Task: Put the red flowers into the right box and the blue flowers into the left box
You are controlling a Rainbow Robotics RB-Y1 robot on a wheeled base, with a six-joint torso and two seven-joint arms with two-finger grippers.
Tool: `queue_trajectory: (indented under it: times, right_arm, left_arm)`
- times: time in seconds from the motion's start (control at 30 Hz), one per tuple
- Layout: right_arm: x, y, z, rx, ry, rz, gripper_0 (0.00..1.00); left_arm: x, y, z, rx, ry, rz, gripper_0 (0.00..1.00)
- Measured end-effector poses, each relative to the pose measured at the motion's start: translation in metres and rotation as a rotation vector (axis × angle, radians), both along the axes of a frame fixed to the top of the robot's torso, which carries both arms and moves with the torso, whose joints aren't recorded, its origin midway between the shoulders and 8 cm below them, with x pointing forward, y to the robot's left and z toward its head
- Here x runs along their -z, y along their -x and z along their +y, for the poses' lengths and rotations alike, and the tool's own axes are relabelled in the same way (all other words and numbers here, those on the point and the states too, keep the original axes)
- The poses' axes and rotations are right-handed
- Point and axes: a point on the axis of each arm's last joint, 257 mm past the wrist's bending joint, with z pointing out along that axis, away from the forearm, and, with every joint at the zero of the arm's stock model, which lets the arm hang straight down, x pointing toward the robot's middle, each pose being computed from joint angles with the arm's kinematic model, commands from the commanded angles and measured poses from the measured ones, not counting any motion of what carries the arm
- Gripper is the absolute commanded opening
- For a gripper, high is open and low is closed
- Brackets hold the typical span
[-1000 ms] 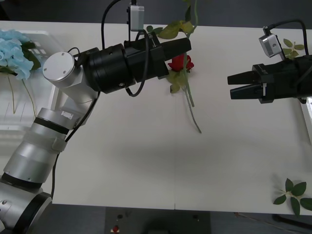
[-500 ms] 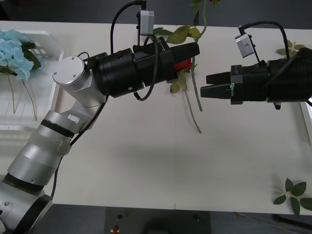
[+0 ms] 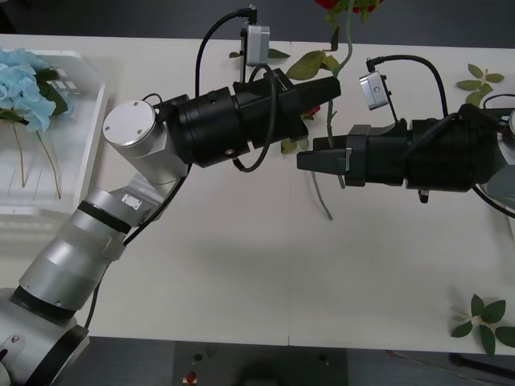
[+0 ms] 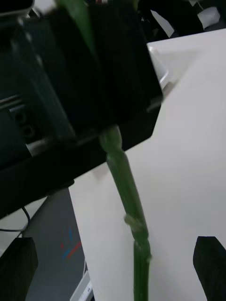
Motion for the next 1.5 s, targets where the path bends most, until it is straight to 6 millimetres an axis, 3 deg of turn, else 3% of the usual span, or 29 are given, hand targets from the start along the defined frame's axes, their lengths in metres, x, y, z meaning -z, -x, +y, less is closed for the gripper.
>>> queue_trajectory:
  times: [0.07,0.1,0.13,0.17,0.2,0.47,1.03,1.07,1.17,1.23,1.27,1.3,1.33,1.5]
  right_arm:
    - [-0.006,-0.002,0.003,0.015,-0.024,0.003,0.96]
    - [-0.008,-0.003,0.004,0.020,-0.028,0.000,0.88]
    - [-0.008,-0.003,0.004,0.022,-0.029,-0.002,0.61]
    - [-0.009,-0.004,0.004,0.025,-0.031,-0.003,0.24]
    - [-0.009,-0.005,0.005,0.028,-0.032,-0.003,0.00]
    - [-0.008,-0.005,0.005,0.028,-0.029,-0.007,0.00]
    - [-0.008,-0.011,0.002,0.049,-0.031,-0.008,0.00]
    - [-0.008,-0.011,0.002,0.049,-0.031,-0.008,0.00]
    - [-0.008,-0.011,0.002,0.049,-0.031,-0.007,0.00]
    - [-0.008,-0.011,0.002,0.049,-0.034,-0.005,0.00]
    - [-0.009,-0.011,0.002,0.049,-0.036,-0.003,0.00]
    - [-0.009,-0.011,0.002,0.050,-0.039,0.000,0.00]
    - [-0.009,-0.011,0.002,0.050,-0.040,0.001,0.00]
    - [-0.007,-0.005,-0.007,0.029,-0.017,0.014,0.00]
  left_arm:
    - [-0.001,0.001,-0.001,0.002,0.003,0.001,0.00]
    - [-0.001,0.001,-0.002,0.004,0.006,0.001,0.00]
    - [-0.002,0.002,-0.003,0.005,0.008,0.002,0.00]
    - [-0.002,0.002,-0.004,0.006,0.011,0.003,0.00]
    - [-0.003,0.002,-0.005,0.004,0.015,0.004,0.00]
    - [-0.003,0.000,-0.015,-0.018,0.033,0.029,0.00]
    - [-0.007,0.003,-0.016,-0.013,0.037,0.020,0.00]
    - [-0.007,0.003,-0.016,-0.013,0.037,0.020,0.05]
    - [-0.006,0.003,-0.016,-0.014,0.037,0.022,0.54]
    - [-0.004,0.003,-0.015,-0.015,0.038,0.029,0.72]
    - [-0.003,0.003,-0.014,-0.014,0.043,0.036,0.76]
    - [-0.003,0.003,-0.013,-0.013,0.050,0.043,0.93]
    - [-0.002,0.003,-0.012,-0.014,0.053,0.049,1.00]
    - [0.001,0.001,-0.006,-0.018,0.057,0.062,1.00]
